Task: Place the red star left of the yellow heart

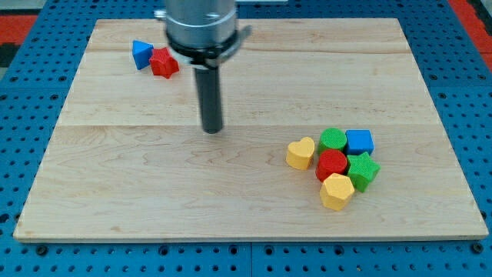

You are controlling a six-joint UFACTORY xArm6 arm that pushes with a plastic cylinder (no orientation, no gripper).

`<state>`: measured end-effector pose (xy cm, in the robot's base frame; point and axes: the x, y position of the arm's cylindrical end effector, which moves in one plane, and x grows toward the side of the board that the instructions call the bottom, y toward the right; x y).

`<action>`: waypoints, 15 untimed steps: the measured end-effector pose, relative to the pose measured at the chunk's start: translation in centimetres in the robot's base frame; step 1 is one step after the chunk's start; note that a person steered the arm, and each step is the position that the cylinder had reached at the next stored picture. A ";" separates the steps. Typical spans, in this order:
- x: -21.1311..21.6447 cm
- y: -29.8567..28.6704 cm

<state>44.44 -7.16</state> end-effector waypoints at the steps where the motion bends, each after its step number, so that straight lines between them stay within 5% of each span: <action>1: -0.8 -5.1; 3: -10.5 -14.7; 5: -16.0 -11.1; 8: -6.9 0.4; 12: -2.5 -3.0; 14: 1.1 5.8; 15: 0.8 3.1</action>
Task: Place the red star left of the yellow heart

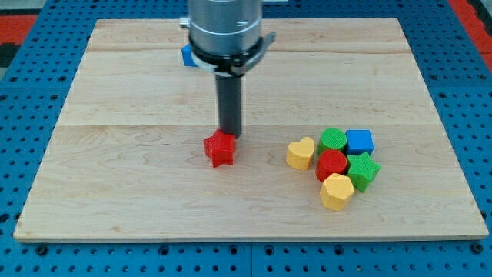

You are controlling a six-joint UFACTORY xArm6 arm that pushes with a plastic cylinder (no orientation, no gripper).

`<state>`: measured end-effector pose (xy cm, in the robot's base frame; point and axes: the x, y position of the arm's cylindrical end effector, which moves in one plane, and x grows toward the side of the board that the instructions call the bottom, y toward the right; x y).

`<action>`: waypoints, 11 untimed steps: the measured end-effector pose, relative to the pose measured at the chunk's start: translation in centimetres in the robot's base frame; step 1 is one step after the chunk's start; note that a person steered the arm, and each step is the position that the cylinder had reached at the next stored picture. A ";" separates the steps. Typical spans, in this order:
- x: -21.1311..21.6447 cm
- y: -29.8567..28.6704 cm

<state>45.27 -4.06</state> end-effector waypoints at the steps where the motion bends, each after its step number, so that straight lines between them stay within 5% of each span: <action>1: -3.3 -2.5; 2: -3.9 -5.3; 5: 3.1 2.9; 7: 3.1 -4.6; 8: 7.1 -1.7; 11: 10.1 5.1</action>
